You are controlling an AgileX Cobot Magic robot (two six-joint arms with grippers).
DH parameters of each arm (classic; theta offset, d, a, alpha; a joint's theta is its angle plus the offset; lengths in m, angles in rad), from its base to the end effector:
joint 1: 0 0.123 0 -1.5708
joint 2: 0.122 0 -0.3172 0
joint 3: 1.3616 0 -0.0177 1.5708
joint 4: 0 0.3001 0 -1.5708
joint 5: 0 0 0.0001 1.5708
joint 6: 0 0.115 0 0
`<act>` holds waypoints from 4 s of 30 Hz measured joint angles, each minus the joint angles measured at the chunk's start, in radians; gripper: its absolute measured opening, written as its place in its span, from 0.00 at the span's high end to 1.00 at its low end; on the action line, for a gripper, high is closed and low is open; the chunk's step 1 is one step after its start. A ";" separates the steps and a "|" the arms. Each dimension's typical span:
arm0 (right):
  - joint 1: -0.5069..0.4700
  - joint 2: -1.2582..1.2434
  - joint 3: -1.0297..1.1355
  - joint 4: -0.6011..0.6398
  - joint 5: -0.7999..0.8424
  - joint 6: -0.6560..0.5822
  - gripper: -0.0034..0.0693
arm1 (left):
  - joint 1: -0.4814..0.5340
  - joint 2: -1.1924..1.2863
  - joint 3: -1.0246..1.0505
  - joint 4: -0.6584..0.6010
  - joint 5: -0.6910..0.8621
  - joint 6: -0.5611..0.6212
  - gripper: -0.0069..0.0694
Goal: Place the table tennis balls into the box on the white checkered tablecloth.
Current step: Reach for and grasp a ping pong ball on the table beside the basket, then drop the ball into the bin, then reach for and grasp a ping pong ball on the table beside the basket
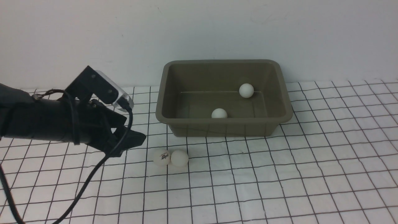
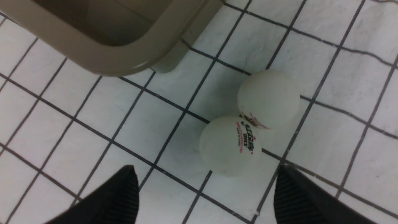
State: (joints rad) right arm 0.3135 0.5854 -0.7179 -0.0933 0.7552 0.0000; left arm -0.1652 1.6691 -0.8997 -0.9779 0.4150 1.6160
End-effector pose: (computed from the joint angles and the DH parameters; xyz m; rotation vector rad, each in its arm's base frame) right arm 0.1418 0.0383 0.3534 -0.3612 2.0727 0.0803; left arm 0.3672 -0.1003 0.1706 1.1231 2.1563 -0.1969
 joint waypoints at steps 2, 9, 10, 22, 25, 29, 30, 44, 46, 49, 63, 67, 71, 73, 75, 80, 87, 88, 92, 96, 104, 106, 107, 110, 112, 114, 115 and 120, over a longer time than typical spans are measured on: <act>0.000 0.000 0.001 0.000 0.001 0.006 0.22 | -0.005 0.014 0.000 0.000 -0.011 0.014 0.23; 0.000 0.000 0.001 0.000 0.003 0.007 0.22 | -0.014 0.092 -0.009 -0.066 -0.056 0.070 0.23; 0.000 0.000 0.001 -0.001 0.003 0.007 0.22 | -0.014 0.102 -0.013 -0.078 -0.057 0.075 0.23; 0.000 0.000 0.001 -0.004 0.004 0.009 0.22 | -0.015 0.197 -0.081 -0.121 -0.023 0.085 0.23; 0.000 0.000 0.001 -0.005 0.004 0.009 0.22 | -0.015 0.222 -0.091 -0.122 -0.005 0.117 0.23; 0.000 0.000 0.001 -0.005 0.004 0.011 0.22 | -0.015 0.230 -0.094 -0.132 0.029 0.158 0.23; 0.000 0.000 0.001 -0.005 0.004 0.011 0.22 | -0.015 0.230 -0.095 -0.137 0.030 0.163 0.23; 0.000 0.000 0.001 -0.008 0.005 0.011 0.22 | -0.015 0.231 -0.101 -0.203 0.029 0.253 0.30; 0.000 0.000 0.001 -0.008 0.005 0.011 0.22 | -0.015 0.231 -0.101 -0.203 0.029 0.256 0.36; 0.000 0.000 0.001 -0.008 0.005 0.011 0.22 | -0.015 0.231 -0.101 -0.202 0.028 0.257 0.50; 0.000 0.000 0.001 -0.008 0.004 0.011 0.22 | -0.015 0.102 -0.101 -0.155 -0.007 0.099 0.50; 0.000 0.000 0.001 -0.008 0.003 0.011 0.22 | -0.015 0.067 -0.101 -0.152 0.020 0.066 0.50; 0.000 0.000 0.001 -0.008 0.003 0.011 0.22 | -0.015 0.054 -0.118 -0.165 0.076 0.062 0.50; 0.000 0.000 0.001 -0.008 0.003 0.011 0.22 | -0.015 0.054 -0.130 -0.180 0.094 0.062 0.50; 0.000 0.000 0.001 -0.008 0.003 0.011 0.22 | -0.015 0.054 -0.140 -0.194 0.099 0.064 0.50; 0.000 0.000 0.001 -0.008 0.003 0.011 0.22 | -0.015 0.054 -0.178 -0.260 0.099 0.110 0.50; 0.000 0.000 0.001 -0.008 0.003 0.011 0.22 | -0.015 0.119 -0.287 -0.508 0.035 0.401 0.50; 0.000 0.000 0.001 -0.008 0.003 0.011 0.22 | -0.015 0.156 -0.310 -0.558 0.034 0.465 0.50; 0.000 0.000 0.001 -0.007 0.003 0.010 0.22 | -0.015 0.240 -0.330 -0.597 0.054 0.550 0.50; 0.000 0.000 0.001 -0.007 0.003 0.010 0.22 | -0.015 0.254 -0.330 -0.591 0.083 0.502 0.47; 0.000 0.000 0.001 -0.007 0.003 0.010 0.22 | -0.015 0.091 -0.332 -0.259 0.106 0.086 0.33; 0.000 0.000 0.001 -0.007 0.003 0.009 0.22 | -0.015 0.045 -0.332 -0.121 0.133 -0.054 0.34; 0.000 0.000 0.001 -0.007 0.003 0.009 0.22 | -0.015 0.013 -0.332 -0.042 0.161 -0.151 0.35; 0.000 0.000 0.001 -0.007 0.003 0.009 0.22 | -0.015 -0.034 -0.332 0.152 0.233 -0.341 0.38; 0.000 0.000 0.001 -0.007 0.003 0.008 0.22 | -0.015 -0.058 -0.332 0.270 0.310 -0.499 0.40; 0.000 0.000 0.001 -0.007 0.003 0.008 0.22 | -0.015 -0.066 -0.332 0.369 0.417 -0.664 0.43; 0.000 0.000 0.001 -0.007 0.003 0.008 0.22 | -0.015 -0.066 -0.324 0.394 0.463 -0.719 0.43; 0.000 0.000 0.001 -0.011 0.003 0.008 0.22 | -0.015 -0.066 -0.239 0.401 0.495 -0.776 0.45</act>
State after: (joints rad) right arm 0.3135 0.5854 -0.7168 -0.1040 0.7581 0.0077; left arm -0.1807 1.6027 -1.1389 -0.5767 0.9096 0.8397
